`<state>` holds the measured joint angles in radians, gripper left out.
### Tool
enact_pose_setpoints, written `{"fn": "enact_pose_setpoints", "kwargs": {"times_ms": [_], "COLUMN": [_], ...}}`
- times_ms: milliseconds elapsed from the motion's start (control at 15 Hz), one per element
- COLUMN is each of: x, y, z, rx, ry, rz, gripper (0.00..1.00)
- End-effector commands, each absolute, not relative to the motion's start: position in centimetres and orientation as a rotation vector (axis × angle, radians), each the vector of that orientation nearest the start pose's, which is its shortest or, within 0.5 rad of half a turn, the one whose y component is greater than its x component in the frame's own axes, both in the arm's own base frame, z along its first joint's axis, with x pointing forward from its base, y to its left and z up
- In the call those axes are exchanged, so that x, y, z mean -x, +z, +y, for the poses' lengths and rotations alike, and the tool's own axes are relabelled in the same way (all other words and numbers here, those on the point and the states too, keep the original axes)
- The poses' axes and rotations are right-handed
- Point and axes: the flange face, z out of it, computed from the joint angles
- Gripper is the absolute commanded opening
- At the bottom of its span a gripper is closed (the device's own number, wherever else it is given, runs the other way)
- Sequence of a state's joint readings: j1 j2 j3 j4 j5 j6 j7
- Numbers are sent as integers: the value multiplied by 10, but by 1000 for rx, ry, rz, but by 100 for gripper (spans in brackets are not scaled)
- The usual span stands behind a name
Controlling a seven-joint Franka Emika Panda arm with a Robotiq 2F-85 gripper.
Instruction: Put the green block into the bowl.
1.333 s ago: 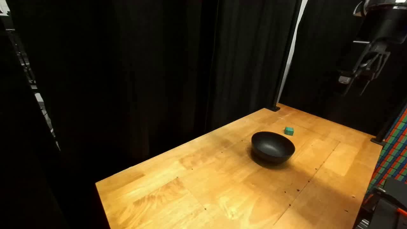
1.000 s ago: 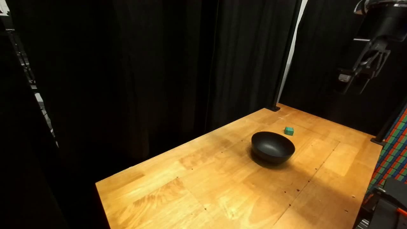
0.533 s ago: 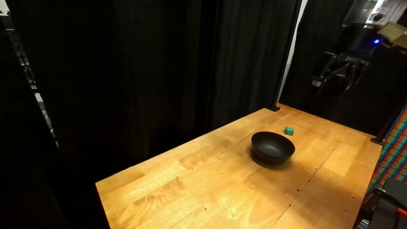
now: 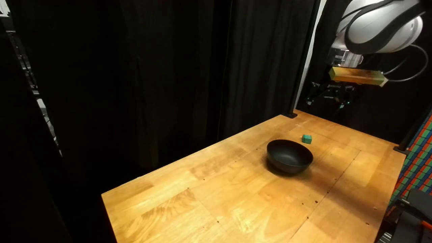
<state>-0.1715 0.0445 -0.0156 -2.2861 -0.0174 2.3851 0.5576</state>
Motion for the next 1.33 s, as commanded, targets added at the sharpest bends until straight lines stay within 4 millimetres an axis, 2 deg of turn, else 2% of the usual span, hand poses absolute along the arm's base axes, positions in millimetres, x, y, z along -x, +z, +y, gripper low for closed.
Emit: {"fn": "enact_pose_setpoints", "kwargs": {"times_ms": [0,200,400,667,933,1000,1067,1267], "x": [-573,-595,-607,-615,-618,-619,-620,-622], "y": [293,257,222,183,149,142,136,129], "z": [-140,-169,-195,-218,-233,-236,-237,-243], "rx": [2882,2856,2819,2780,2752,2745,2737,2716], "ry": [-111,-112,-83,-24,13,25,33,9], "rz": [1284,1353,1432,1519,1570,1580,1587,1614], "gripper": [100,100,100,100,100,75,73,49]}}
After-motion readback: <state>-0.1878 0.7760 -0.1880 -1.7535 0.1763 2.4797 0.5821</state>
